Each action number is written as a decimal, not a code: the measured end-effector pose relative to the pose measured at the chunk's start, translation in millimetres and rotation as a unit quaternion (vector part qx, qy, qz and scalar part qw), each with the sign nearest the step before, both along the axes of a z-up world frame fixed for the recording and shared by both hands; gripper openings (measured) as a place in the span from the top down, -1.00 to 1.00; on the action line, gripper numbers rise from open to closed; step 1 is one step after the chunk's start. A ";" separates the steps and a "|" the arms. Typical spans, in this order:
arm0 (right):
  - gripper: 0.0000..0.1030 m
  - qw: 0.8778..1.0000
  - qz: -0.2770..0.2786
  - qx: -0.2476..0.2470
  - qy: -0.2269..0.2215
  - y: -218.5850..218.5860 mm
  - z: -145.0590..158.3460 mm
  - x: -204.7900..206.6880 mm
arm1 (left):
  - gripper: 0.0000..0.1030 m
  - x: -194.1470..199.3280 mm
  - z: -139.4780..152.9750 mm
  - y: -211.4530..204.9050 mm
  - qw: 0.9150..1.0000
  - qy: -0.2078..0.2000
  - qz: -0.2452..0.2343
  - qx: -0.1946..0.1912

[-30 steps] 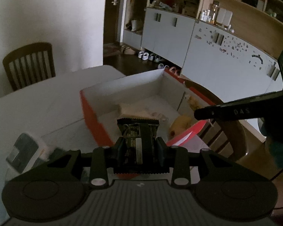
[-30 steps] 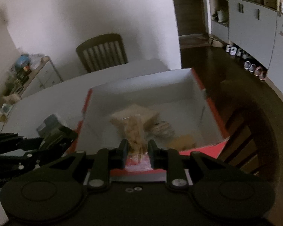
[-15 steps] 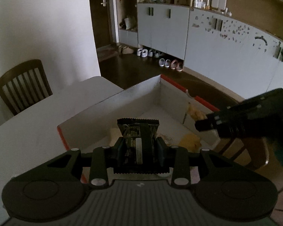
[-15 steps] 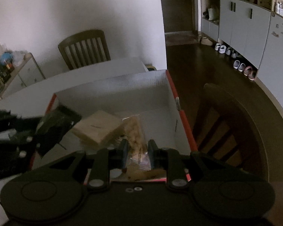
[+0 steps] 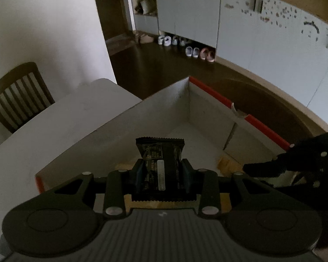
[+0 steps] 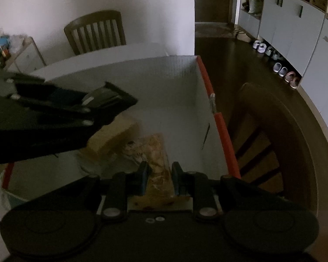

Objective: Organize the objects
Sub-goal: 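Carry the black item and snack bag with both grippers into the red box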

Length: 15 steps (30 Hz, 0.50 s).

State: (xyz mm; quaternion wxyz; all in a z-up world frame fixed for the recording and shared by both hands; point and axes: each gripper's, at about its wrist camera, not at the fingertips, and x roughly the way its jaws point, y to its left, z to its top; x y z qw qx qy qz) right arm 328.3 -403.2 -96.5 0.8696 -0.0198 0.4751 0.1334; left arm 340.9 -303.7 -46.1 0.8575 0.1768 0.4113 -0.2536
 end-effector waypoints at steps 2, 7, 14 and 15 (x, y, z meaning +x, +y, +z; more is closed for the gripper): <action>0.58 1.000 0.003 -0.005 0.006 1.9 -3.2 2.7 | 0.33 4.5 -5.4 -3.9 1.000 0.009 0.000 0.002; 0.57 1.000 0.010 -0.011 0.019 8.3 -10.6 1.9 | 0.33 12.8 -19.5 -8.2 0.999 0.031 0.004 0.018; 0.57 1.000 0.007 -0.017 0.021 7.5 -11.3 5.6 | 0.33 18.3 -32.4 -10.0 0.998 0.059 0.005 0.022; 0.57 1.000 0.005 -0.016 0.021 6.7 -11.6 6.1 | 0.32 18.4 -34.2 -10.5 0.998 0.063 0.005 0.027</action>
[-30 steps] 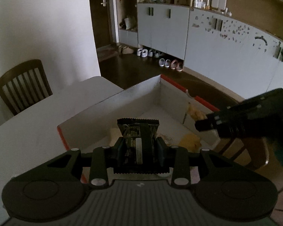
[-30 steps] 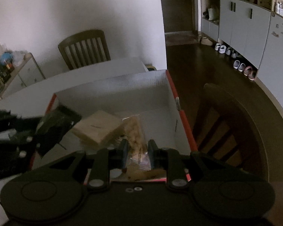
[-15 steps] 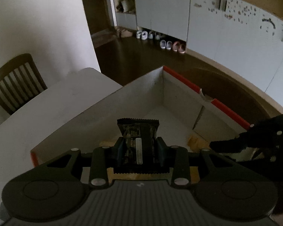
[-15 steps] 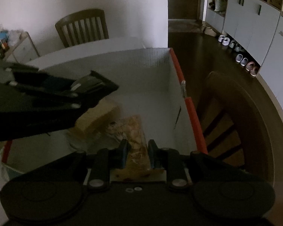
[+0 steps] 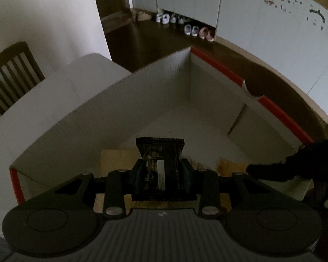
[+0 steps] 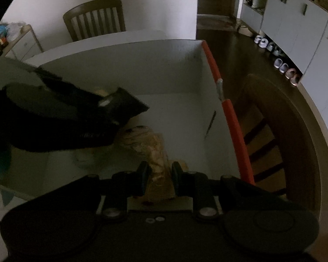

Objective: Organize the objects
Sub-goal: 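Carry the black item and snack bag with both grippers into the red box, then open both grippers to release the black item and snack bag in the box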

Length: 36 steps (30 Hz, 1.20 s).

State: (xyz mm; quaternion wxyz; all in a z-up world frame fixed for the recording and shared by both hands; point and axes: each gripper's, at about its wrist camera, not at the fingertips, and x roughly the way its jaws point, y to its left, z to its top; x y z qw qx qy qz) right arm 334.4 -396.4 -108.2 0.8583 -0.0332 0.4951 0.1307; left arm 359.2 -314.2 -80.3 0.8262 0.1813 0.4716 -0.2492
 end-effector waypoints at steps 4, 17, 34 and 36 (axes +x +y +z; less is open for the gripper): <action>0.56 1.000 -0.001 0.004 0.002 -3.0 0.0 1.5 | 0.31 -1.1 -2.5 -0.9 1.000 0.003 0.000 0.003; -0.37 0.999 0.020 0.032 -0.014 -4.3 9.9 -10.4 | -0.37 -4.7 9.8 16.1 0.999 -0.005 0.022 -0.025; -0.55 0.995 0.022 0.076 -0.052 -12.0 47.5 -34.5 | -0.37 -42.3 54.3 57.3 0.994 -0.050 0.038 -0.086; -0.71 0.995 0.025 0.079 -0.062 -9.5 54.0 -40.4 | -0.37 -50.0 62.4 66.4 0.993 -0.057 0.037 -0.096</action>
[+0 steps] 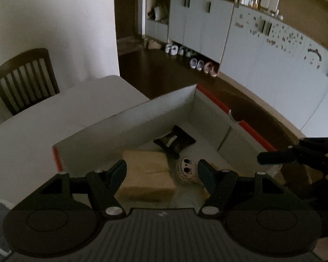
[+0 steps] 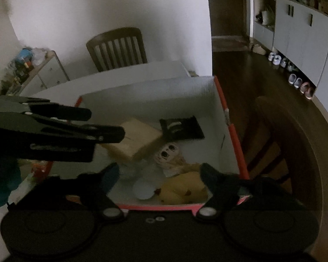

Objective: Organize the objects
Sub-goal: 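Open both grippers to release the black item and snack bag in the box, then move both grippers back toward the white bag and pink packet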

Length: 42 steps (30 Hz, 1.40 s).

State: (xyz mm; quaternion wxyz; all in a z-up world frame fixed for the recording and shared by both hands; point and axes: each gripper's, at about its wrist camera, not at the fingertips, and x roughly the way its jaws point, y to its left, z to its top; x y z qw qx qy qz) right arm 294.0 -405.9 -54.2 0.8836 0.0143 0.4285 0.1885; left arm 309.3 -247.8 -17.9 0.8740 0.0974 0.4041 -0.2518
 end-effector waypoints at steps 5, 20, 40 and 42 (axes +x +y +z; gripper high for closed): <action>-0.87 1.000 0.006 0.008 -0.015 9.5 13.0 -13.8 | -0.37 -19.3 14.5 26.0 1.000 -0.011 0.002 -0.018; -0.99 0.998 -0.013 0.009 -0.060 70.8 38.0 -76.6 | -0.66 -50.6 31.5 131.7 0.998 -0.024 0.029 -0.055; -0.99 0.999 0.002 0.006 -0.043 193.9 23.8 -118.6 | -1.00 -49.3 15.9 268.9 0.996 -0.059 0.050 -0.046; -0.99 1.000 0.010 0.012 -0.026 203.7 18.8 -115.6 | -1.00 -44.0 11.9 280.3 0.996 -0.054 0.056 -0.047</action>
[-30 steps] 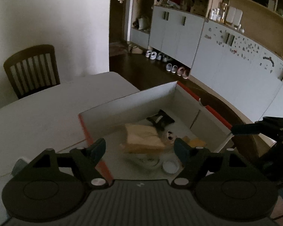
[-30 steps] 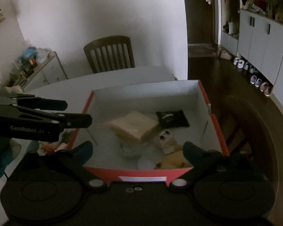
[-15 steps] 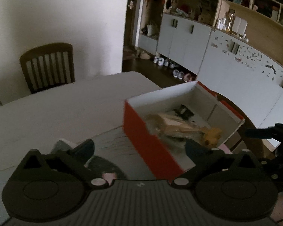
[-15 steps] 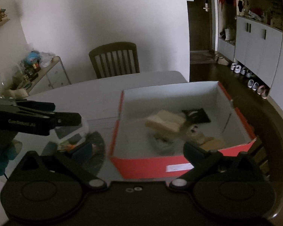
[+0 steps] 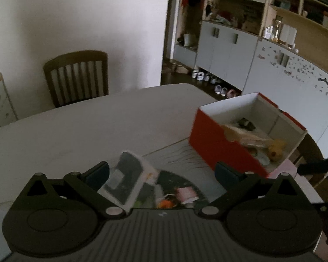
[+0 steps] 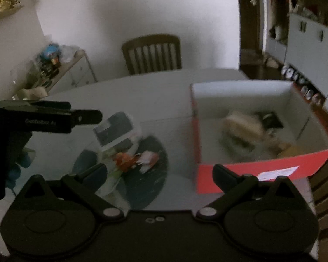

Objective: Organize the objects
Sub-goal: 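Move both grippers back toward the white bag and pink packet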

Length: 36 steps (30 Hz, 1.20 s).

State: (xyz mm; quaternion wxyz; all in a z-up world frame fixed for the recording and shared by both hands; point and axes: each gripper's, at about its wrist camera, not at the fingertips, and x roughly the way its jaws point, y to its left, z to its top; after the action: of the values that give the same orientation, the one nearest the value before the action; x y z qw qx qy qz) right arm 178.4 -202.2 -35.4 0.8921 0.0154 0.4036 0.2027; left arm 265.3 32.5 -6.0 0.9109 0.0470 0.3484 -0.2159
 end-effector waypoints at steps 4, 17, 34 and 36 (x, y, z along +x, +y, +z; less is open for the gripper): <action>-0.98 0.999 0.033 -0.014 0.023 23.5 -10.9 1.9 | -1.00 10.7 -10.9 19.2 1.000 0.011 0.003 0.008; -0.84 0.997 -0.014 -0.062 0.047 65.9 -40.7 40.6 | -1.00 45.1 -53.4 42.8 0.999 0.018 -0.014 0.048; -0.51 0.991 -0.029 -0.116 0.058 103.3 -75.5 91.2 | -1.00 84.3 -98.3 26.1 0.995 0.040 -0.039 0.086; -0.50 0.991 -0.030 -0.109 0.071 102.5 -81.9 93.5 | -1.00 88.8 -102.6 26.2 0.994 0.046 -0.039 0.086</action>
State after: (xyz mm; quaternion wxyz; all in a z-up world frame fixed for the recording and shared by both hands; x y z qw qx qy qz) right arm 271.9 -99.7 -117.3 0.8632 -0.0552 0.4848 0.1295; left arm 354.0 58.7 -108.6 0.8776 0.1290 0.4048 -0.2222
